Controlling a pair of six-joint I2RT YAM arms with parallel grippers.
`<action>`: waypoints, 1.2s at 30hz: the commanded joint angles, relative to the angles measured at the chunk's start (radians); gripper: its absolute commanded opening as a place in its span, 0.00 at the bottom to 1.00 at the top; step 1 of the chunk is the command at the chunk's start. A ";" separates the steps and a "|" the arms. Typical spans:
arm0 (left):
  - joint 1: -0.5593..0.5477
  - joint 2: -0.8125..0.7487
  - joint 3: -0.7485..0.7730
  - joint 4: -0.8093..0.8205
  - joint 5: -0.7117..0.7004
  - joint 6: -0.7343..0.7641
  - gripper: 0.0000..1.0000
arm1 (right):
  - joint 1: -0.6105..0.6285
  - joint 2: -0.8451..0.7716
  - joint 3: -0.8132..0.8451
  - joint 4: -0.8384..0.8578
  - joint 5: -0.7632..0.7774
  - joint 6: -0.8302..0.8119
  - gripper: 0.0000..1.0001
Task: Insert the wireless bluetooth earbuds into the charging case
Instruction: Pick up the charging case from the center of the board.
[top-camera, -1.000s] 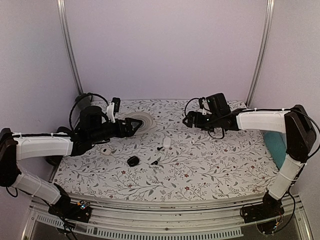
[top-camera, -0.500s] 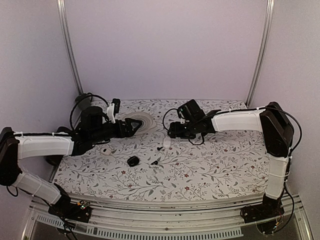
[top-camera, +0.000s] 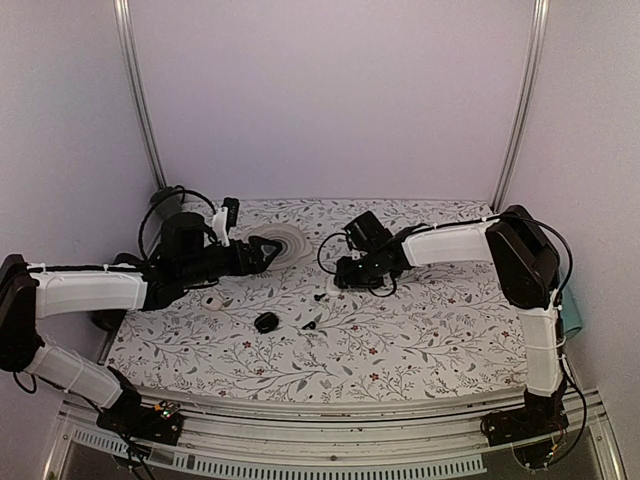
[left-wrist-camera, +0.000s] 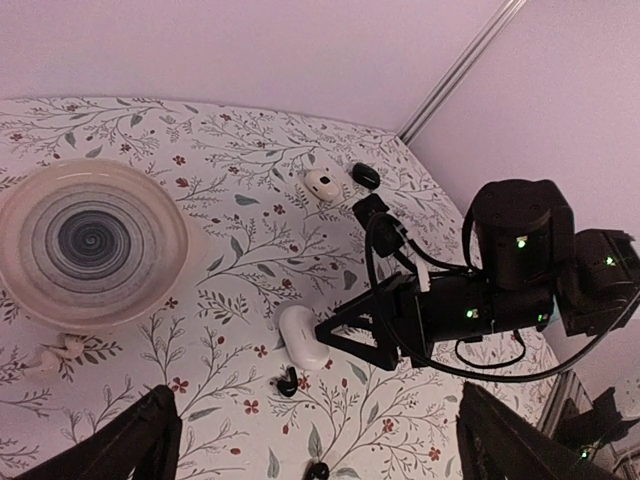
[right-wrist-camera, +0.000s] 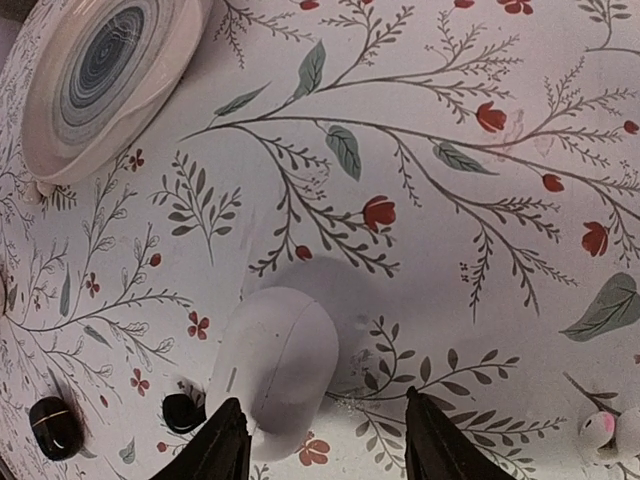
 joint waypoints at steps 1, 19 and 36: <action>0.016 -0.016 0.007 -0.006 0.014 0.003 0.96 | 0.008 0.032 0.039 -0.016 -0.017 0.005 0.54; 0.019 -0.021 -0.003 -0.003 0.012 -0.003 0.96 | 0.026 0.100 0.090 -0.037 -0.047 0.009 0.44; 0.019 -0.015 -0.006 0.004 0.014 -0.010 0.96 | 0.034 0.128 0.123 -0.023 -0.097 0.026 0.33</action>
